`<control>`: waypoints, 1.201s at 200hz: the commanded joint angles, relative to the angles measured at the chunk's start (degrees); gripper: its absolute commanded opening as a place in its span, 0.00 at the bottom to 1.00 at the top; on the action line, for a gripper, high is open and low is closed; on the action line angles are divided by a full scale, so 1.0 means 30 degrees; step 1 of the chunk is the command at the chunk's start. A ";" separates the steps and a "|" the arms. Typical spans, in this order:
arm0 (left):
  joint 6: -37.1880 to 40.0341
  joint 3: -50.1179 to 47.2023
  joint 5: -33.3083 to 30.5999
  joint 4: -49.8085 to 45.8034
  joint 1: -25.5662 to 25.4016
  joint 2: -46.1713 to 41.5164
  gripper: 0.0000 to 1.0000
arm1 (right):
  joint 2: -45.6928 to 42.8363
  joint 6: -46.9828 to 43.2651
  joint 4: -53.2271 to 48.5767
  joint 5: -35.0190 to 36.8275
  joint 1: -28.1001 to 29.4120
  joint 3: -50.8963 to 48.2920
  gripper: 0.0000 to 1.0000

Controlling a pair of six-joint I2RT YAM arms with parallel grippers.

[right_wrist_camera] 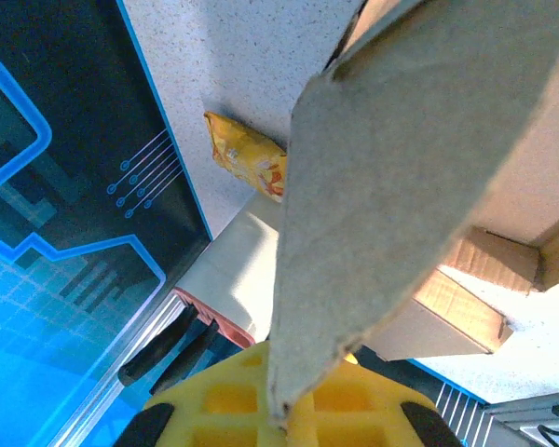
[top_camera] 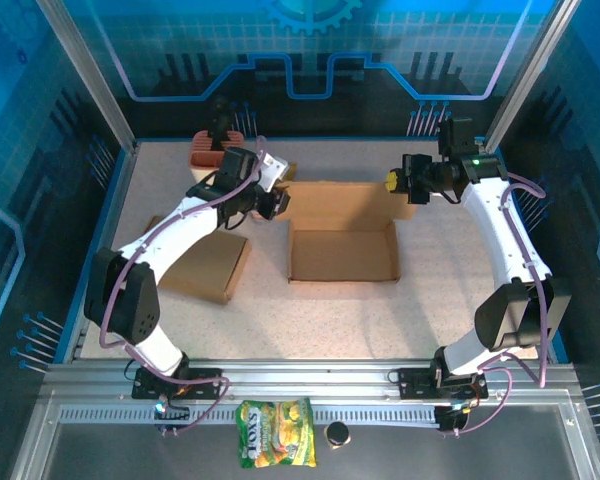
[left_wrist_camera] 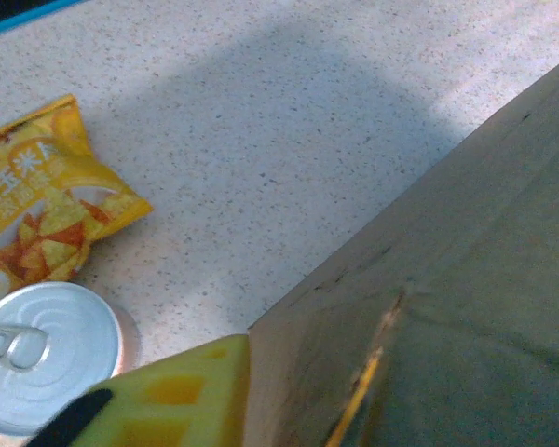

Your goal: Fold the paper box

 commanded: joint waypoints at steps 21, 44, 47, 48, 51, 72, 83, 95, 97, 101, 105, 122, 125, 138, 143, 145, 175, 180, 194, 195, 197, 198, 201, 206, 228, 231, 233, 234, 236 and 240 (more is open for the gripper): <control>0.0495 0.0941 -0.0728 -0.1179 -0.0574 0.0215 0.04 | 0.0316 -0.0709 0.1078 -0.0600 -0.0150 -0.0270 0.00; 0.0648 0.0457 -0.1158 -0.1286 -0.0580 -0.0127 0.00 | 0.1058 -0.5182 0.3572 -0.1358 -0.0576 0.0465 0.23; 0.0700 0.0361 -0.1173 -0.1288 -0.0582 -0.0210 0.00 | 0.1168 -0.6182 0.3639 -0.1473 -0.0687 0.0698 0.30; 0.0730 0.0329 -0.1181 -0.1288 -0.0582 -0.0233 0.00 | 0.1213 -0.6665 0.3660 -0.1496 -0.0737 0.0811 0.32; 0.0794 0.0257 -0.1187 -0.1277 -0.0560 -0.0318 0.00 | 0.1308 -0.7788 0.3661 -0.1563 -0.0858 0.1060 0.38; 0.1346 -0.0162 -0.1301 -0.1544 -0.0423 -0.0801 0.00 | 0.1315 -1.6647 0.2088 -0.1023 -0.1479 0.2625 0.62; 0.1507 -0.0274 -0.1320 -0.1763 -0.0295 -0.1000 0.00 | 0.0510 -2.0514 0.1843 -0.0055 -0.1602 0.2183 0.62; 0.1686 -0.0366 -0.1265 -0.2026 -0.0129 -0.1152 0.00 | -0.0749 -2.4519 0.2555 0.0772 -0.1579 0.0626 0.61; 0.1725 -0.0367 -0.1273 -0.2051 -0.0103 -0.1175 0.00 | -0.0950 -2.5166 0.2704 0.0885 -0.1571 0.0234 0.61; 0.1746 -0.0354 -0.1266 -0.2120 -0.0049 -0.1192 0.00 | -0.1436 -2.6212 0.3062 0.1071 -0.1598 -0.0494 0.61; 0.1777 -0.0370 -0.1206 -0.2203 0.0010 -0.1211 0.00 | -0.1905 -2.7111 0.3572 0.1088 -0.1678 -0.1345 0.61; 0.2049 -0.0246 -0.1188 -0.2492 0.0150 -0.1263 0.00 | -0.3997 -2.9864 0.5980 0.0867 -0.2243 -0.4963 0.61; 0.2098 -0.0218 -0.1166 -0.2541 0.0176 -0.1278 0.00 | -0.4291 -3.0222 0.6254 0.0911 -0.2353 -0.5455 0.61; 0.2328 -0.0129 -0.1097 -0.2766 0.0269 -0.1280 0.00 | -0.4854 -3.1603 0.7205 0.0952 -0.2721 -0.6885 0.60; 0.2377 -0.0072 -0.1079 -0.2810 0.0295 -0.1237 0.00 | -0.4842 -3.2109 0.7454 0.0833 -0.2791 -0.7178 0.60; 0.2388 -0.0066 -0.1073 -0.2826 0.0318 -0.1248 0.00 | -0.4822 -3.2329 0.7540 0.0791 -0.2826 -0.7268 0.60; 0.2607 0.0260 -0.0983 -0.3130 0.0514 -0.1047 0.00 | -0.2805 -3.4764 0.6390 0.0816 -0.2546 -0.6018 0.63; 0.2613 0.0300 -0.0984 -0.3180 0.0528 -0.1003 0.00 | -0.2338 -3.5249 0.5794 0.1191 -0.2298 -0.5494 0.64; 0.2608 0.0385 -0.0983 -0.3165 0.0589 -0.0930 0.00 | -0.1196 -3.6198 0.4616 0.1867 -0.1790 -0.4389 0.66; 0.2608 0.0385 -0.0983 -0.3164 0.0619 -0.0930 0.00 | -0.1126 -3.6234 0.4574 0.1932 -0.1772 -0.4325 0.66; 0.2607 0.0407 -0.0998 -0.3163 0.0626 -0.0907 0.00 | -0.1022 -3.6356 0.4491 0.2032 -0.1700 -0.4204 0.66; 0.2607 0.0396 -0.0990 -0.3163 0.0637 -0.0904 0.00 | -0.0966 -3.6386 0.4452 0.2088 -0.1653 -0.4174 0.67; 0.2633 0.0430 -0.0984 -0.3163 0.0632 -0.0878 0.00 | -0.0792 -3.6424 0.4357 0.2199 -0.1598 -0.3978 0.67; 0.2670 0.0427 -0.0983 -0.3171 0.0634 -0.0835 0.00 | -0.0528 -3.6516 0.4252 0.2427 -0.1525 -0.3742 0.68; 0.2637 0.0551 -0.0926 -0.3111 0.0677 -0.0727 0.00 | 0.0614 -3.6559 0.4187 0.2356 -0.1657 -0.2928 0.69; 0.2644 0.0552 -0.0924 -0.3127 0.0692 -0.0702 0.01 | 0.0746 -3.6603 0.4159 0.2287 -0.1690 -0.2780 0.69; 0.2653 0.0573 -0.0902 -0.3140 0.0681 -0.0675 0.00 | 0.0881 -3.6632 0.4116 0.2253 -0.1701 -0.2705 0.69; 0.2659 0.0581 -0.0899 -0.3137 0.0679 -0.0670 0.00 | 0.0967 -3.6656 0.4075 0.2213 -0.1698 -0.2633 0.69; 0.2642 0.0595 -0.0896 -0.3142 0.0678 -0.0645 0.01 | 0.1105 -3.6711 0.4029 0.2161 -0.1689 -0.2543 0.69; 0.2637 0.0634 -0.0869 -0.3160 0.0678 -0.0596 0.01 | 0.1388 -3.6829 0.3879 0.2031 -0.1651 -0.2339 0.69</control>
